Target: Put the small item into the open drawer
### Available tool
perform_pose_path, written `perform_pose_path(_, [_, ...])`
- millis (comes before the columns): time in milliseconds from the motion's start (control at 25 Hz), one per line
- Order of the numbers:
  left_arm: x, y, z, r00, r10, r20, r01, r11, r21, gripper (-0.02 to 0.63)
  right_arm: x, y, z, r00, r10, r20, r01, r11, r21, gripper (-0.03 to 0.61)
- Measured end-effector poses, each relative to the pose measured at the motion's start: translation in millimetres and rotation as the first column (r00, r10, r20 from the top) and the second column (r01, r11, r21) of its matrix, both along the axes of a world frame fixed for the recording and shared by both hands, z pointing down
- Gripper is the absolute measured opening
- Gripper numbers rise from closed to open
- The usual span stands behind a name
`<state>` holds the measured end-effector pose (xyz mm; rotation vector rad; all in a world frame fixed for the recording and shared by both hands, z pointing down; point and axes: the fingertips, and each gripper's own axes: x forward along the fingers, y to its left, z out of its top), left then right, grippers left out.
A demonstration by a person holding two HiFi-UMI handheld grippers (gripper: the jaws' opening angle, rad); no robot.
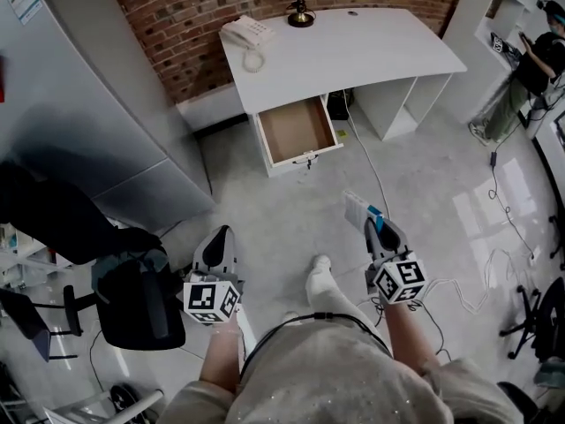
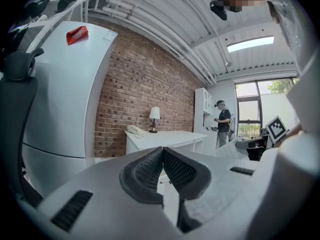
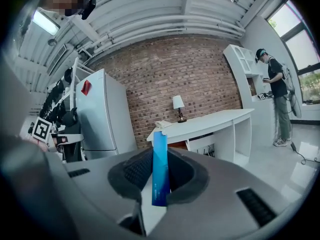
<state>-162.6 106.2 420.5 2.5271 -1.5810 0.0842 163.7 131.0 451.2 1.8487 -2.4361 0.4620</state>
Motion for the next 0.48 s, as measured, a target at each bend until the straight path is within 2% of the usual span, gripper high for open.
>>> perform_pose_path(160, [12.3, -42.3, -11.4, 1.0, -0.026, -0.017, 0.026, 0.999, 0.021, 0.006, 3.0, -53.4, -7.1, 0.998, -0.07, -0.009, 0.07, 0.998, 0.008, 0.071])
perform_pose_path(480, [39.0, -100.7, 10.7, 0.998, -0.059, -0.026, 0.058, 0.998, -0.03, 0.006, 9.0, -127.6, 11.3, 0.987, -0.159, 0.005, 0.159, 0.986, -0.048, 0.071])
